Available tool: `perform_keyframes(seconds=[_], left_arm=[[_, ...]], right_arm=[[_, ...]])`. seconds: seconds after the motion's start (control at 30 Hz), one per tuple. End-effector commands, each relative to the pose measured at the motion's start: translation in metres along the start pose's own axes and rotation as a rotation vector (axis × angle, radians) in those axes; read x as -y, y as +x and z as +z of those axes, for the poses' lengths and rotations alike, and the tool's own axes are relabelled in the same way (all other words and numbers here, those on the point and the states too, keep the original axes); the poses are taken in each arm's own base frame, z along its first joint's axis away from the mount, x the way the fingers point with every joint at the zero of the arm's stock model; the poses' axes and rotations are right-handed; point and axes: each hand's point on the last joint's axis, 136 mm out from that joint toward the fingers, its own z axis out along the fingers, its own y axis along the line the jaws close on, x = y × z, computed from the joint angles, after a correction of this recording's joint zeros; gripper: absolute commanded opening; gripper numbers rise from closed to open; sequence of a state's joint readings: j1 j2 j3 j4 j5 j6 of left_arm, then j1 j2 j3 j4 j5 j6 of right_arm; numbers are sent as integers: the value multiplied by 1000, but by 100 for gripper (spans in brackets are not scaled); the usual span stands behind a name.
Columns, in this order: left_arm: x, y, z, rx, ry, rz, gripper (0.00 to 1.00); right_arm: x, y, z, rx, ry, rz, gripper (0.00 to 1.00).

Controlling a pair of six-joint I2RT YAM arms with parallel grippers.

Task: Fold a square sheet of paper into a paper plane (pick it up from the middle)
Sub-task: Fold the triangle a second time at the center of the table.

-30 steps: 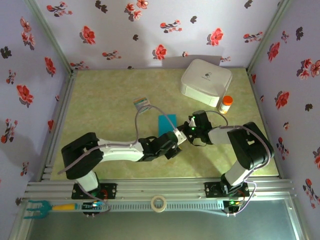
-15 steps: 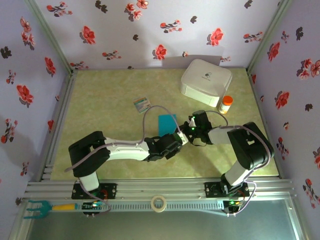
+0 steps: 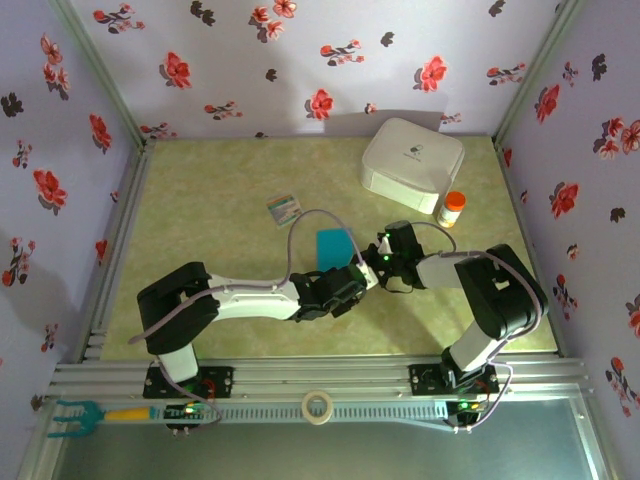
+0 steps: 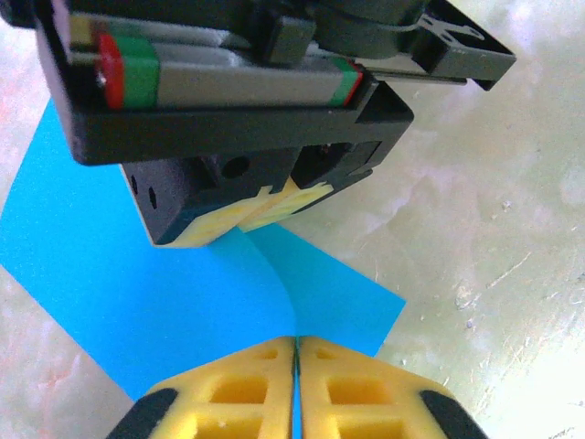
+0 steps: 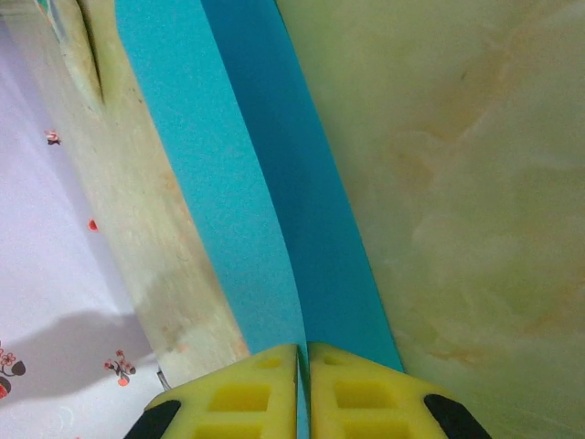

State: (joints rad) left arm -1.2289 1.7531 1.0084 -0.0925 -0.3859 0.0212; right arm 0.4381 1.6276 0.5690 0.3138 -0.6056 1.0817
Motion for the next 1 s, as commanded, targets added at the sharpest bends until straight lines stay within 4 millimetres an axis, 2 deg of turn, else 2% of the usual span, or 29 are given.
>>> perform_keyframes(seconds=[0.0,0.1,0.33,0.5,0.6,0.7,0.83,0.97], left_arm=[[-3,-7,-5,9,-10,-27,4],[-3,-8,-7,17,41,-98,0],[5,-16,-12,43,357,-345,0],[-4,-20,-13,71,504,-509,0],[-11,-18,-9,65,560,-606,0],[-16,-17,-8,77,564,-638,0],[-22,-16,-8,84,550,-652,0],[-25,-12,-6,78,533,-662,0]], right_arm=[[-12,-6,-6,23,-16,-24,13],[-11,-7,-10,38,-10,-27,15],[2,-13,-35,114,64,-28,31],[12,-14,-57,179,125,-30,32],[12,-8,-63,178,119,-32,28],[11,0,-60,144,89,-16,20],[12,13,-49,90,79,-17,11],[9,25,-34,45,70,-34,7]])
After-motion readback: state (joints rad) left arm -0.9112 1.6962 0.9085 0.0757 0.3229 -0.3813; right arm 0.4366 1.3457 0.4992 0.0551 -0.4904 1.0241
